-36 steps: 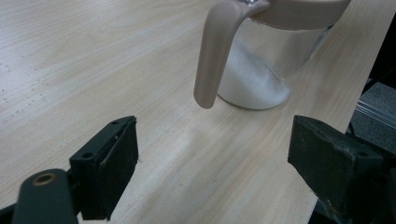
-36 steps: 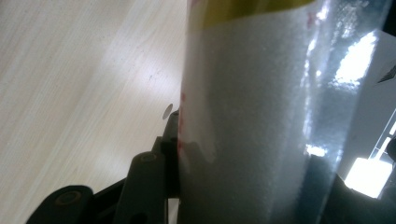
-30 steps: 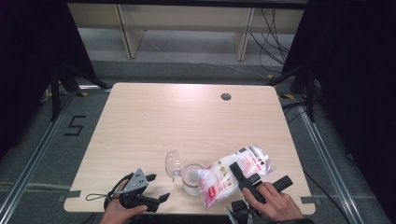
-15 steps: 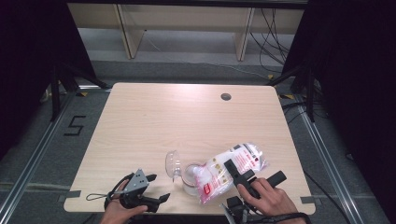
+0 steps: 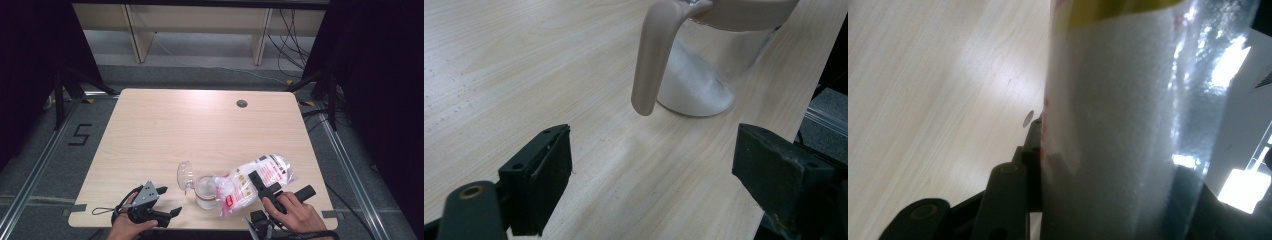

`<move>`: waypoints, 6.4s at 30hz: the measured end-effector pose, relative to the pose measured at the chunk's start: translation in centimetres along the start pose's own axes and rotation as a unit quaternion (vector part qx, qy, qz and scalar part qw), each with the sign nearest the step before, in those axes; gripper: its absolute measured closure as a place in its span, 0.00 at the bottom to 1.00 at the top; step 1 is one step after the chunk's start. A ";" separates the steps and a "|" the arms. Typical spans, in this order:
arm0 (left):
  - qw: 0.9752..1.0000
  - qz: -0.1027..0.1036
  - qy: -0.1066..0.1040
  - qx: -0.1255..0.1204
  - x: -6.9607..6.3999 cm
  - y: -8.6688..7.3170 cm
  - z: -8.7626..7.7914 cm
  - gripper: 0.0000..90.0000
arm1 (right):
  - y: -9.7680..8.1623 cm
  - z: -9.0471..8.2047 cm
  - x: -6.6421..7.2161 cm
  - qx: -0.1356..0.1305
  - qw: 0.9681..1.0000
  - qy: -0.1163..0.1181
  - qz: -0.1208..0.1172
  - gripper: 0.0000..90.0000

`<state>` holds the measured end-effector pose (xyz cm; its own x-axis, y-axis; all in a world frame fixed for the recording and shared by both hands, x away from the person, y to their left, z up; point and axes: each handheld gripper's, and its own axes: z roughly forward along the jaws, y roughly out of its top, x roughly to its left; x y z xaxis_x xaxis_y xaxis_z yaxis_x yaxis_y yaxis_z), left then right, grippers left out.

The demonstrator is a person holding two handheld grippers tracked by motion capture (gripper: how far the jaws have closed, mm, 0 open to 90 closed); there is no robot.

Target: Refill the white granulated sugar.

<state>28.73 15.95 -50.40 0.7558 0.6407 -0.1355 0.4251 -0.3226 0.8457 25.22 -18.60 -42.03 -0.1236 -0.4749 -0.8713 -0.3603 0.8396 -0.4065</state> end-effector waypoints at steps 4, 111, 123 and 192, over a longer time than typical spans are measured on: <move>1.000 0.004 -0.002 -0.003 0.1 0.0 0.1 0.18 | -0.1 -0.2 0.1 -0.006 1.000 0.000 -0.011 0.71; 1.000 0.004 0.004 -0.004 0.1 0.1 -0.2 0.18 | 0.8 -0.9 -0.5 -0.014 1.000 0.008 -0.023 0.76; 1.000 0.014 0.000 -0.001 0.2 0.2 -0.2 0.18 | 1.5 0.0 -0.9 -0.027 0.999 0.004 -0.027 0.76; 1.000 0.017 -0.001 -0.003 0.3 0.2 -0.2 0.18 | 1.2 0.3 -1.1 -0.029 0.999 0.010 -0.022 0.77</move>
<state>28.97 16.23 -50.14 0.7713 0.6273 -0.1077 0.3960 -0.3405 0.8528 25.17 -16.96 -41.64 -0.1248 -0.5168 -0.8470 -0.4182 0.8015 -0.4274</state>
